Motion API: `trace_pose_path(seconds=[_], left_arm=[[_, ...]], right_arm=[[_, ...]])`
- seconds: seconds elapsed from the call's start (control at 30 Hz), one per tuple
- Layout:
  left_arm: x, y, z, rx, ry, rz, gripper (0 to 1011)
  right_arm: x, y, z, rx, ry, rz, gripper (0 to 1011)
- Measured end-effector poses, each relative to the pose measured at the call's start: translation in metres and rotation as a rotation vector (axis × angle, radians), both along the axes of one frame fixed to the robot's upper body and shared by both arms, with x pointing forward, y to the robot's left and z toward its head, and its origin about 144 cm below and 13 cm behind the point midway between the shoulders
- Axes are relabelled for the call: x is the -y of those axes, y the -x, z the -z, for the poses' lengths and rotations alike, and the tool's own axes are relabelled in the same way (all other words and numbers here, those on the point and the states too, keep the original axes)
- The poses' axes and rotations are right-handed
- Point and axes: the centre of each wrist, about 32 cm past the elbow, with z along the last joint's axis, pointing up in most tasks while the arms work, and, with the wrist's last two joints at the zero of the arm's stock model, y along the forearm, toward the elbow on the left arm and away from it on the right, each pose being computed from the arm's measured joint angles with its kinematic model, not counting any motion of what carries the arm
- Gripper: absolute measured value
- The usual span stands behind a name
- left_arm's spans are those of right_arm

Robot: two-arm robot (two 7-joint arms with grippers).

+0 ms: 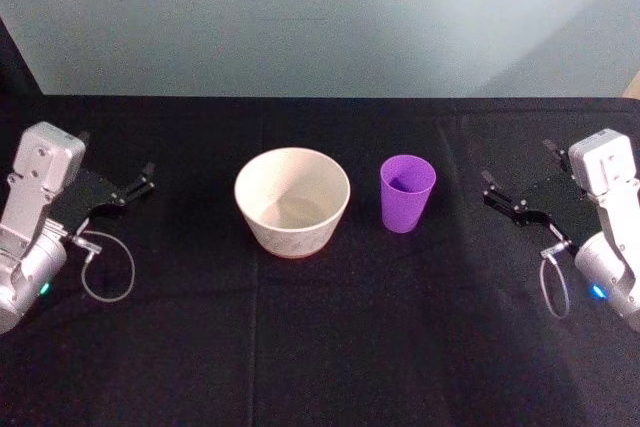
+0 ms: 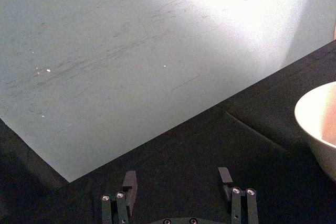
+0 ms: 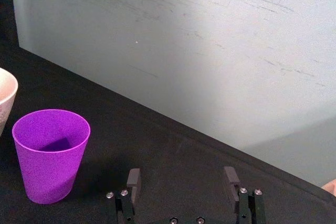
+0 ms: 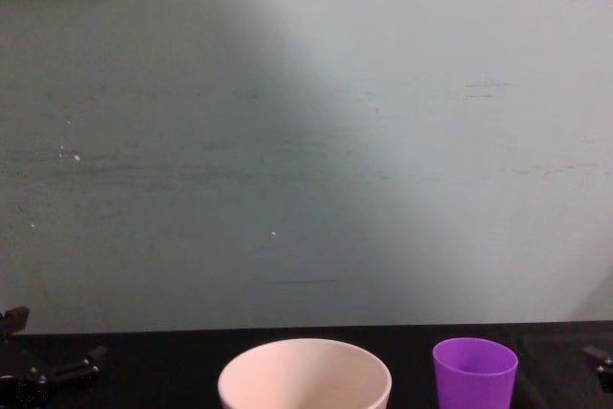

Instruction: Pick up the cup and pour the mung beans from the cup into the bowl.

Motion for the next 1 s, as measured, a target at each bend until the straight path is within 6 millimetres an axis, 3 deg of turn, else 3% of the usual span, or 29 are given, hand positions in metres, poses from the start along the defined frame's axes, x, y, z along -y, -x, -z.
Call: trace_pose_path(seconds=[1.0], left_arm=[[0.0, 0.0, 0.0, 0.0, 0.0, 0.0, 1000]], right_arm=[[0.0, 0.0, 0.0, 0.0, 0.0, 0.0, 1003]])
